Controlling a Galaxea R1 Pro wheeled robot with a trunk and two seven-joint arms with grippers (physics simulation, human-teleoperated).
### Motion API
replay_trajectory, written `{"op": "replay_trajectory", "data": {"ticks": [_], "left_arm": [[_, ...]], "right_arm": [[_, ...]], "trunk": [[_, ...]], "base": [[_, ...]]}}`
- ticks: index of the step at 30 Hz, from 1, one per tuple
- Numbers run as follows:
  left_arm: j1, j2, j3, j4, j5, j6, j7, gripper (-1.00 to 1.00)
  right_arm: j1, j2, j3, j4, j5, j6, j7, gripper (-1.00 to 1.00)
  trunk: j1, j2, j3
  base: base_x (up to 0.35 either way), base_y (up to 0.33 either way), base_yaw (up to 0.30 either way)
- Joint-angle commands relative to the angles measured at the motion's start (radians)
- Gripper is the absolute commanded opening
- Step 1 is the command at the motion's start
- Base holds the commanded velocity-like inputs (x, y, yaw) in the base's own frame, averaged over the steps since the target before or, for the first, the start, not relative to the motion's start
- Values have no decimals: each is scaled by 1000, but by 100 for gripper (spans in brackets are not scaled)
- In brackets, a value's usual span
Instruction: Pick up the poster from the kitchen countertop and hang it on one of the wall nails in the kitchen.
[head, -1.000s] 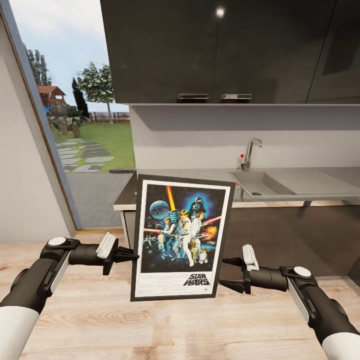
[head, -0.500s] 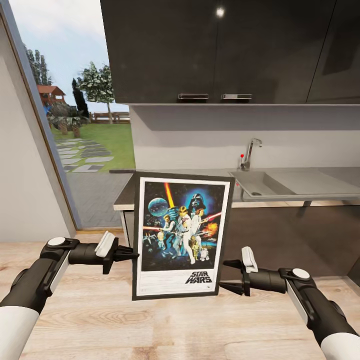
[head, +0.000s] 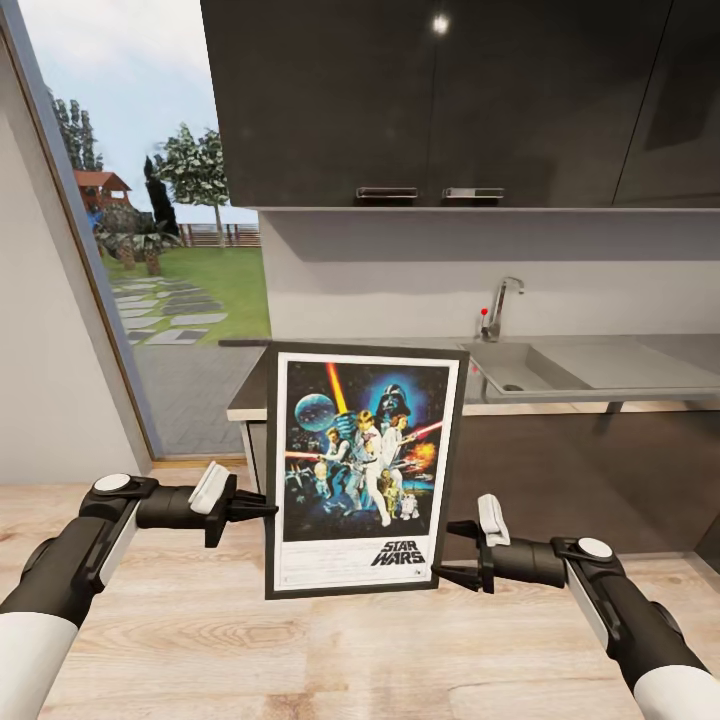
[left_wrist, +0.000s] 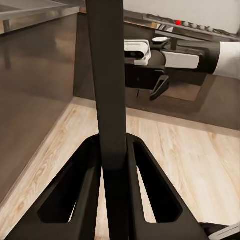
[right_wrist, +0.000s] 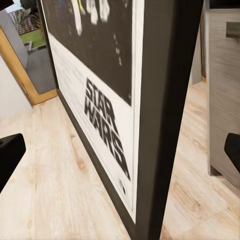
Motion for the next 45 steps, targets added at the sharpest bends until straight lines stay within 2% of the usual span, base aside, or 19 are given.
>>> {"op": "replay_trajectory", "data": {"ticks": [1, 12, 13, 35, 36, 45], "left_arm": [[-1, 1, -3, 0, 4, 8, -2, -100], [-1, 1, -3, 0, 4, 8, -2, -100], [-1, 1, -3, 0, 4, 8, -2, -100], [-1, 1, -3, 1, 4, 8, -2, -100], [-1, 1, -2, 1, 4, 8, -2, 100], [-1, 1, -1, 2, 4, 8, -2, 100]], "right_arm": [[-1, 0, 1, 0, -4, 11, 3, 100], [-1, 0, 1, -1, -4, 11, 4, 100], [-1, 0, 1, -1, -4, 11, 4, -100], [0, 0, 1, -7, -6, 11, 6, -100], [0, 0, 1, -7, -6, 11, 6, -100], [-1, 0, 1, -7, -6, 11, 6, -100]], "trunk": [[0, -1, -1], [0, -1, -1], [0, -1, -1], [0, -1, -1], [0, -1, -1], [0, -1, -1]], "base": [[0, 0, 0], [0, 0, 0], [0, 0, 0], [0, 0, 0], [0, 0, 0], [0, 0, 0]]}}
